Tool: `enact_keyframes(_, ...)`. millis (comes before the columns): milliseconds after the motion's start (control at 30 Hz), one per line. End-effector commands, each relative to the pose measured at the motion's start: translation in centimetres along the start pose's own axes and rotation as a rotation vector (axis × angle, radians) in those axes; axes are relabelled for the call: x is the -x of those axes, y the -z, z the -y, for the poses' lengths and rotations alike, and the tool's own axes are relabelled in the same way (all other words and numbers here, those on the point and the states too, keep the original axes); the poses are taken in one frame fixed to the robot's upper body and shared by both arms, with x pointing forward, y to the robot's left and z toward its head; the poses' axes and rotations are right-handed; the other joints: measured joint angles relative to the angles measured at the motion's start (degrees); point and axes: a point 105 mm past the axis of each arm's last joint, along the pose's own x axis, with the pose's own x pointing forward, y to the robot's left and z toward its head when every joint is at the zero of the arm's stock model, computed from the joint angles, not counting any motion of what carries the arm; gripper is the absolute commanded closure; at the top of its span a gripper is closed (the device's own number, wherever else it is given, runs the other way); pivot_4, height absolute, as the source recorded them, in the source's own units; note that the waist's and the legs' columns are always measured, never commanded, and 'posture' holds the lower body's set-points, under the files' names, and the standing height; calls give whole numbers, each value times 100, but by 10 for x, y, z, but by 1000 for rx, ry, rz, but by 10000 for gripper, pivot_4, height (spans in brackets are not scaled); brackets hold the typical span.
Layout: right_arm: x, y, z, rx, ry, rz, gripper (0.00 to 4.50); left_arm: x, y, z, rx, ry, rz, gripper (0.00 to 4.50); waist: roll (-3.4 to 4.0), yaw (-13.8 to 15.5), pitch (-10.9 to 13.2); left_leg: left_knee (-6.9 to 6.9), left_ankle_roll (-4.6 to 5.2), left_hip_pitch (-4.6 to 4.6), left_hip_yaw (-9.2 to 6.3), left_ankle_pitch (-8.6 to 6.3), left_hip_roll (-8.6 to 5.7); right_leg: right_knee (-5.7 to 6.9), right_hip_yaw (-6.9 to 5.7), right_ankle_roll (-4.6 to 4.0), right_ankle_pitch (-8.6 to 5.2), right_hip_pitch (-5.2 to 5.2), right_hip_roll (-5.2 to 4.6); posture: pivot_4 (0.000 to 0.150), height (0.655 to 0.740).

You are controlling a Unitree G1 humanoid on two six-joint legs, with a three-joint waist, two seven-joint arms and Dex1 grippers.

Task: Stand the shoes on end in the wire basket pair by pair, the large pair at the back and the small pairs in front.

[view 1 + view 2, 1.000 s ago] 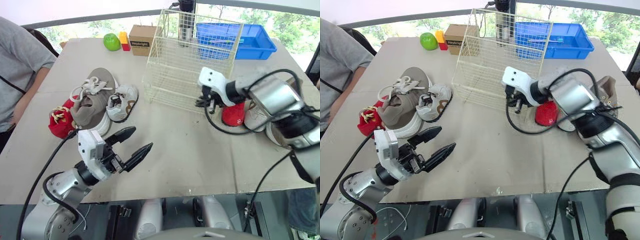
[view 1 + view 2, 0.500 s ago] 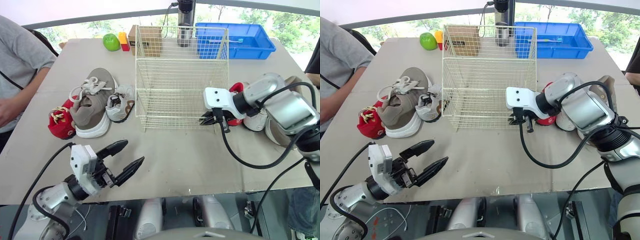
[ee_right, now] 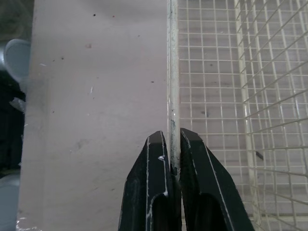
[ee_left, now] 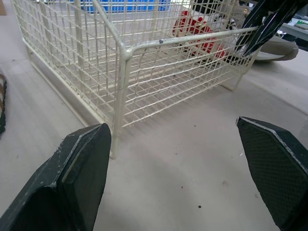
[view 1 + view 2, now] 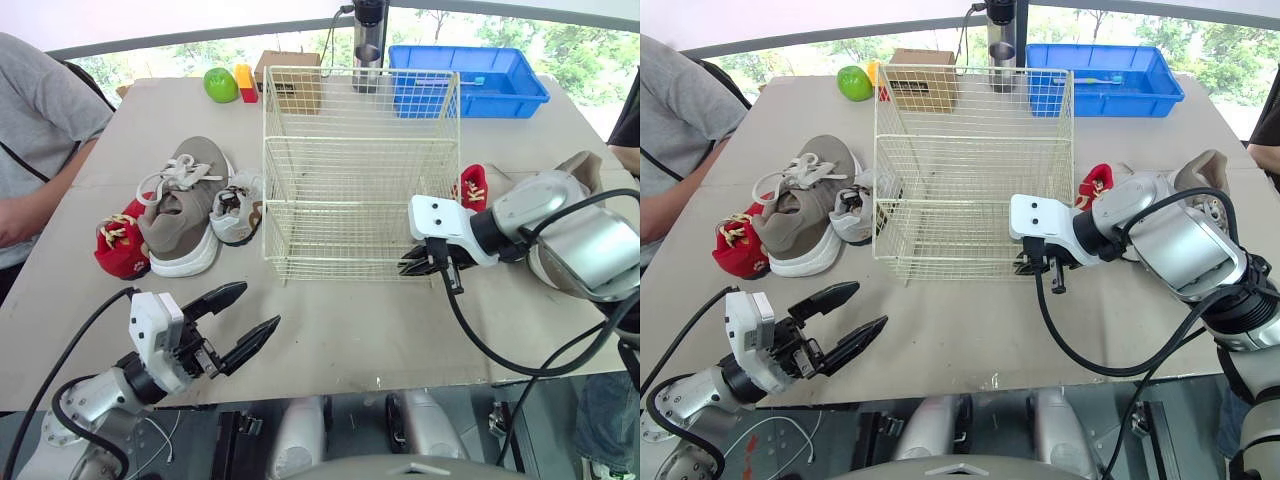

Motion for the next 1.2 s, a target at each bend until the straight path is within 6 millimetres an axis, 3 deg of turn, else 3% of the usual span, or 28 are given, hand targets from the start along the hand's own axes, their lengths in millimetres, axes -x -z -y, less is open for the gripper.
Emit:
enact_keyframes(33,5,-11,11,54,71,79,38592,1,-9,-5,-33,-10,19,0,0,-15,0,0,0,2,2,0,0,1,2,0,0,0,1,1500,7400)
enact_keyframes(67,5,-12,11,57,71,90,36176,1,-9,-5,-33,-12,20,0,0,-10,0,0,0,3,2,0,0,2,2,0,0,0,2,1500,7400)
enact_keyframes(133,5,-11,13,75,90,100,26098,1,-10,-6,-33,-17,22,0,1,-2,0,1,0,2,1,0,0,3,2,0,0,0,3,1500,7400)
enact_keyframes(167,5,-11,13,86,96,104,24448,1,-10,-7,-29,-25,26,0,1,1,1,2,0,2,1,0,0,3,2,0,0,0,3,1500,7400)
enact_keyframes(267,14,-23,4,126,89,221,9785,2,-15,-12,-19,-88,57,0,-1,23,1,2,0,-1,0,0,-1,-1,1,1,0,2,0,1500,7400)
enact_keyframes(400,39,-46,-22,147,2,452,9785,10,-27,-24,-8,-244,109,0,-3,27,2,2,1,-5,-2,0,-1,-2,0,5,2,3,-2,1500,7400)
enact_keyframes(500,46,-54,-26,204,52,571,9785,22,-32,-41,-12,-418,125,0,-10,14,-3,2,1,0,-4,0,3,3,-1,7,4,6,3,1500,7400)
enact_keyframes(600,56,-72,-27,208,110,808,9785,35,-52,-62,-52,-634,183,0,-12,13,-3,3,1,15,-9,0,8,2,-6,3,0,23,9,1500,7400)
enact_keyframes(700,62,-80,-16,135,181,943,9785,44,-55,-83,-50,-837,121,0,-14,27,-5,13,0,12,-13,1,5,7,-7,8,5,25,10,1500,7400)
enact_keyframes(900,51,-85,-17,112,144,950,9785,30,-53,-99,-79,-893,26,0,-16,24,-5,17,0,8,-13,1,-5,5,-7,23,14,27,3,1500,7400)
enact_keyframes(1000,45,-83,-16,123,139,927,9785,18,-31,-121,-67,-934,-61,0,-11,30,-5,14,0,11,-14,1,-6,7,-8,22,14,26,5,1500,7400)
enact_keyframes(1100,43,-84,-14,129,148,915,9408,4,-21,-133,-62,-920,-78,8644,-17,31,-8,14,-1,11,-13,1,-15,10,-15,7,6,27,13,1500,7400)
enact_keyframes(1200,42,-82,-14,128,160,904,9408,-3,-21,-137,-70,-889,-64,22303,-10,42,-10,14,-1,12,-16,1,-9,10,-12,11,8,26,6,1500,7400)
